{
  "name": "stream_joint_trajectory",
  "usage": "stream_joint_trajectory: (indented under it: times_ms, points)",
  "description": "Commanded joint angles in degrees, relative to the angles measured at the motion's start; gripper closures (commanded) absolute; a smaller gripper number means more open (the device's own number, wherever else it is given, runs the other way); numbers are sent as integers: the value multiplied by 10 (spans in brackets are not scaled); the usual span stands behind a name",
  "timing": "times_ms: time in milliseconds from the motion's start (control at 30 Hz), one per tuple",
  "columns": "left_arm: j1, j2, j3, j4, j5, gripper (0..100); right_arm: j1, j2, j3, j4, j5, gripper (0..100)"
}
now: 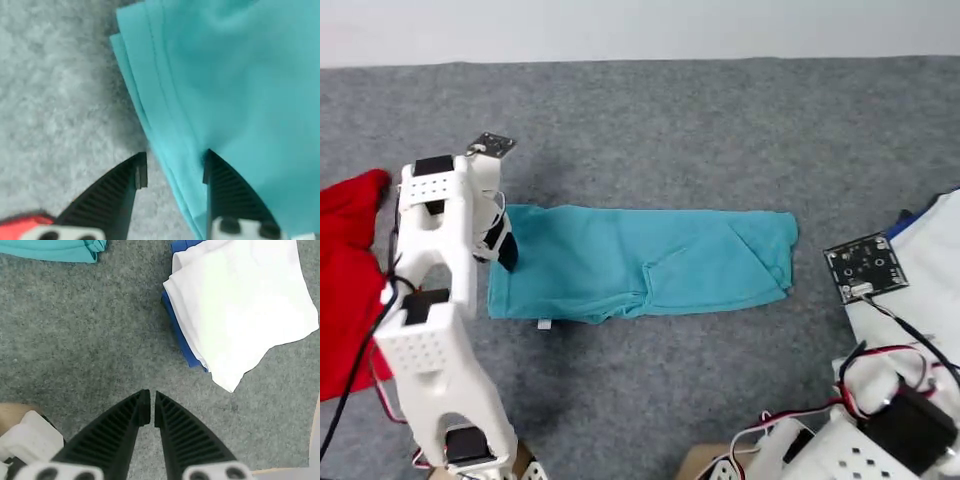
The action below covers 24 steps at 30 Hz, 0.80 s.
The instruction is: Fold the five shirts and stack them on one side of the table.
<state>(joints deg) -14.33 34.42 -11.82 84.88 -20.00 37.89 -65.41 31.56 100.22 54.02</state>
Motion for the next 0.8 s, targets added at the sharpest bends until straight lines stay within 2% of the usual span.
stream_joint_trajectory:
  times_ms: [0, 133, 300, 400, 500, 767]
  points:
    - [0, 40, -66, 32, 2, 805, 2, -6, -6, 20, 4, 967]
    - [1, 110, -116, 83, 11, 815, 2, -6, -6, 19, 4, 967]
    - [4, 177, -213, 154, 9, 915, 1, -6, -6, 18, 4, 967]
    - [11, 194, -234, 156, 9, 998, 1, -6, -6, 18, 4, 967]
    - [6, 183, -235, 156, 10, 998, 2, -6, -6, 18, 4, 967]
    - [-99, 148, -246, 156, 7, 998, 2, -3, -41, 18, 4, 967]
